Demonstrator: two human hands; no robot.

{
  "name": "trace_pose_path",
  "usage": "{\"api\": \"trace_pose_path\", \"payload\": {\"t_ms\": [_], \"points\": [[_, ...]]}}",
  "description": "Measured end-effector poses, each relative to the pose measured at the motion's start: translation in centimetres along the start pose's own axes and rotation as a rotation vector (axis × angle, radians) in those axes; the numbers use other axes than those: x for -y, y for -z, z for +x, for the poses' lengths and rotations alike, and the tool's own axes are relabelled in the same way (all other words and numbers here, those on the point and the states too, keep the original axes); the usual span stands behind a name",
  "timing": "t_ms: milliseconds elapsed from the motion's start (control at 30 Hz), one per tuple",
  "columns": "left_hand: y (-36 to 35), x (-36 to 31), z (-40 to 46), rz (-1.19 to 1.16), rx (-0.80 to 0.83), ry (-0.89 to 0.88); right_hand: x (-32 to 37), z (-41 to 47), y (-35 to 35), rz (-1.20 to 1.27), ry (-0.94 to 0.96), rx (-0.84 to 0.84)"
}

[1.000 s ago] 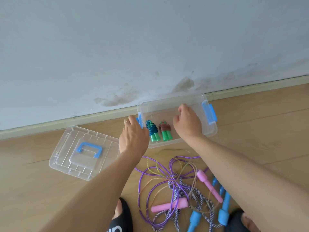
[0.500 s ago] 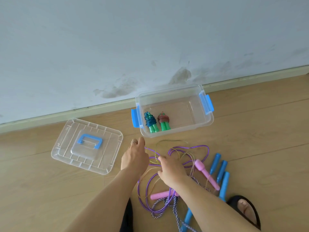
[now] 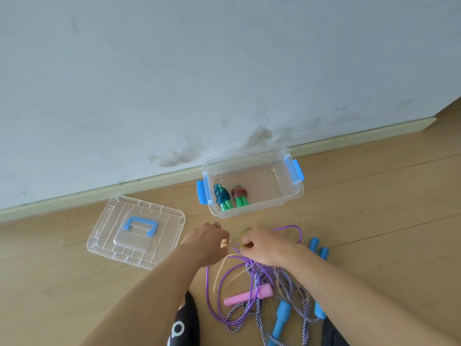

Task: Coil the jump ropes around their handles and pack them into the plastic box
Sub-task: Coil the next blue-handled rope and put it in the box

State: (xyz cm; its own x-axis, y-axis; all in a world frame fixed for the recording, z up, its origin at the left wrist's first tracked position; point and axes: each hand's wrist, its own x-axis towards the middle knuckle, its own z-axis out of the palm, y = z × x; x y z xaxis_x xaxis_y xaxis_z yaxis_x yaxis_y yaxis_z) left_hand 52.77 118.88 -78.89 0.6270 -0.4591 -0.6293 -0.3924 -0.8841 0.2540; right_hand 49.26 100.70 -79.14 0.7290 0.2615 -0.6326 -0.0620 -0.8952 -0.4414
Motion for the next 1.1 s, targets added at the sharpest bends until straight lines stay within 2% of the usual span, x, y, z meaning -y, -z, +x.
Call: {"api": "trace_pose_path", "payload": {"t_ms": [100, 200, 267, 400, 467, 567, 667, 767, 833, 900, 1000, 1100], "points": [[4.1, -2.2, -2.4, -0.022, -0.042, 0.009, 1.6, -3.8, 4.8, 0.0, -0.002, -0.075], [8.5, -4.6, -5.8, -0.147, -0.157, -0.015, 3.4, -8.0, 8.7, -0.001, 0.02, -0.177], [11.0, -6.0, -8.4, -0.26, -0.229, -0.055, 4.3, -10.6, 10.6, 0.136, 0.042, -0.25], [14.0, -8.7, -13.1, -0.444, -0.305, -0.182, 6.4, -15.2, 12.6, 0.565, 0.16, -0.353], [14.6, -9.6, -14.9, -0.485, -0.338, -0.255, 7.5, -17.6, 13.4, 0.635, 0.218, -0.4], [14.9, -10.3, -16.8, -0.489, -0.481, -0.3, 8.9, -21.0, 14.4, 0.598, 0.283, -0.412], [15.1, -10.1, -18.4, -0.547, -0.6, -0.247, 9.0, -22.7, 14.7, 0.527, 0.304, -0.477], [16.2, -10.0, -19.9, -0.883, -0.632, -0.21, 8.2, -23.3, 14.5, 0.412, 0.269, -0.532], [17.1, -9.6, -20.6, -1.187, -0.727, -0.195, 8.3, -23.5, 14.4, 0.287, 0.249, -0.545], [17.7, -8.7, -21.1, -1.358, -0.826, -0.147, 8.7, -23.7, 14.3, 0.273, 0.254, -0.567], [17.5, -7.9, -21.5, -1.437, -0.872, -0.143, 8.7, -24.0, 14.4, 0.33, 0.26, -0.573], [17.3, -7.8, -21.6, -1.383, -0.901, -0.111, 8.3, -24.4, 14.8, 0.351, 0.248, -0.583]]}}
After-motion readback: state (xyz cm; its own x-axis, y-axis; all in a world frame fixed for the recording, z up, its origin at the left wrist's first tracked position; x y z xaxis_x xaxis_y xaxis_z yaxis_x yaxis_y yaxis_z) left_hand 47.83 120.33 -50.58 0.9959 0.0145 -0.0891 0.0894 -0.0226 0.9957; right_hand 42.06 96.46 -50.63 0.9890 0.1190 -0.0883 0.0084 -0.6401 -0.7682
